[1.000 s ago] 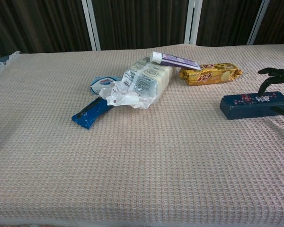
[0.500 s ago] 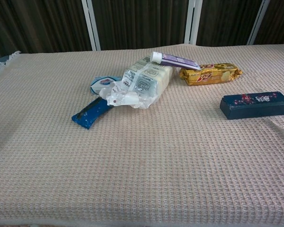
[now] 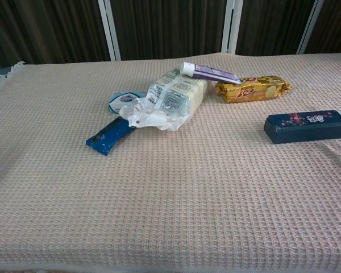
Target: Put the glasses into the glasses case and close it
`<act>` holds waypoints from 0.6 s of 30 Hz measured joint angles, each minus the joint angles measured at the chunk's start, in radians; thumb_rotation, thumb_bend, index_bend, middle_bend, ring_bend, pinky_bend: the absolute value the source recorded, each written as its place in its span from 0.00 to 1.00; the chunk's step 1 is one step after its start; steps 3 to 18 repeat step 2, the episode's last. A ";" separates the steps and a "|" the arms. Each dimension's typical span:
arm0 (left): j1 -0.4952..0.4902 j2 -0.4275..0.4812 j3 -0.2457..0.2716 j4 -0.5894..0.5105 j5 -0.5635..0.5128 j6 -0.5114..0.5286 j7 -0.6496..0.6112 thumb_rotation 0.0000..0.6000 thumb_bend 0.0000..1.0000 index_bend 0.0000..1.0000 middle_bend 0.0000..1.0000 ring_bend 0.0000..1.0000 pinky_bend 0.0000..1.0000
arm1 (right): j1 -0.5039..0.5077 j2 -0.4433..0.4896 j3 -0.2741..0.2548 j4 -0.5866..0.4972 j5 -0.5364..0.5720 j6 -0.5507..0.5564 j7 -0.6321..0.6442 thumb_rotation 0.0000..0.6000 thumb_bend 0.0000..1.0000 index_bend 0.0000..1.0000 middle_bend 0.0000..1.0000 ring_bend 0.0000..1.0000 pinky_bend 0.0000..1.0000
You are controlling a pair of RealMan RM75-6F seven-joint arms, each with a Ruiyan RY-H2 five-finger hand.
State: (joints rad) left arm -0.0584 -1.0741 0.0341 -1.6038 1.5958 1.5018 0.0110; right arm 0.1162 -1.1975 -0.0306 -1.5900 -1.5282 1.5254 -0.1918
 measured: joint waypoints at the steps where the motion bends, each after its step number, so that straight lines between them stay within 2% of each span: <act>1: 0.001 0.000 0.000 -0.001 0.001 0.002 0.001 1.00 0.45 0.00 0.00 0.00 0.10 | 0.000 -0.001 0.002 0.000 0.001 -0.003 -0.004 1.00 0.34 0.09 0.00 0.00 0.00; 18: 0.002 0.000 0.000 -0.001 0.001 0.003 0.000 1.00 0.44 0.00 0.00 0.00 0.10 | 0.001 -0.003 0.006 0.001 0.004 -0.008 -0.009 1.00 0.34 0.09 0.00 0.00 0.00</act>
